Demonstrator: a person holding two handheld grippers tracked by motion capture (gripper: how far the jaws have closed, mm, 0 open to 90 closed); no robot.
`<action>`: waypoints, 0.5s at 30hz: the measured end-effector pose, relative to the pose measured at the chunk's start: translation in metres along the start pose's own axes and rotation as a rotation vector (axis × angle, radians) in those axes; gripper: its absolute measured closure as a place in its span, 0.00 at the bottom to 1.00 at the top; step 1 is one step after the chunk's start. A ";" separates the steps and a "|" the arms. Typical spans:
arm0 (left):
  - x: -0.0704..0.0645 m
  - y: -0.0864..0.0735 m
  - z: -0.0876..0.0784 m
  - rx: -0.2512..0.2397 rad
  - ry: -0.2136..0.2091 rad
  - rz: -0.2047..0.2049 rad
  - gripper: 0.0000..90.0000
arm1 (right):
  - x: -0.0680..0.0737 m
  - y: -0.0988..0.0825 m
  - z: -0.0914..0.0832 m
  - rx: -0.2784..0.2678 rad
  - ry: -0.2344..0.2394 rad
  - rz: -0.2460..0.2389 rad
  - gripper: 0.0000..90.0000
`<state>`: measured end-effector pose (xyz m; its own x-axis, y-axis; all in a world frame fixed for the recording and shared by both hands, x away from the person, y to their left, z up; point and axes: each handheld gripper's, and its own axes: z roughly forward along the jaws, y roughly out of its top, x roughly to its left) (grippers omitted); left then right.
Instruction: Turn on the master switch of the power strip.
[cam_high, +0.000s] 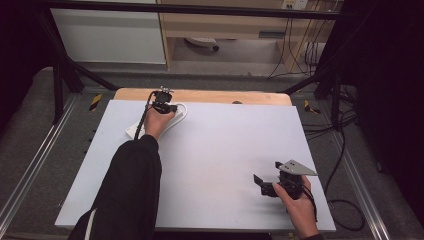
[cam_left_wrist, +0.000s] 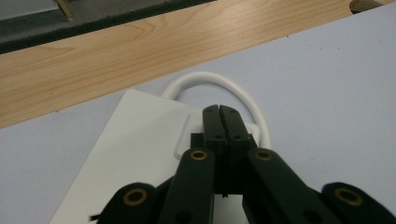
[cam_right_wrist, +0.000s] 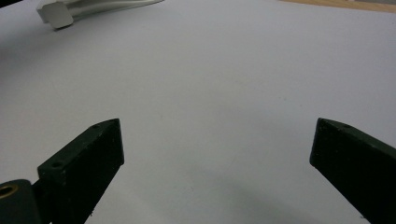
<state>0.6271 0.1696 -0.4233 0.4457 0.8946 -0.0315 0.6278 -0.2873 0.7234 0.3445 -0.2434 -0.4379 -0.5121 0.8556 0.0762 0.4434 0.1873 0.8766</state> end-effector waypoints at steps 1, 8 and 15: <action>0.000 0.000 0.000 0.000 0.000 -0.001 1.00 | 0.000 0.000 0.000 0.000 0.000 0.000 0.04; 0.000 0.000 0.000 0.001 0.001 -0.006 1.00 | 0.000 0.000 0.000 0.001 0.002 0.000 0.04; -0.001 0.000 0.000 0.001 0.010 -0.005 1.00 | 0.000 0.000 -0.001 0.000 0.002 -0.003 0.04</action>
<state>0.6270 0.1681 -0.4232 0.4363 0.8994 -0.0283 0.6307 -0.2832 0.7225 0.3442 -0.2441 -0.4375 -0.5144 0.8543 0.0747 0.4418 0.1893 0.8769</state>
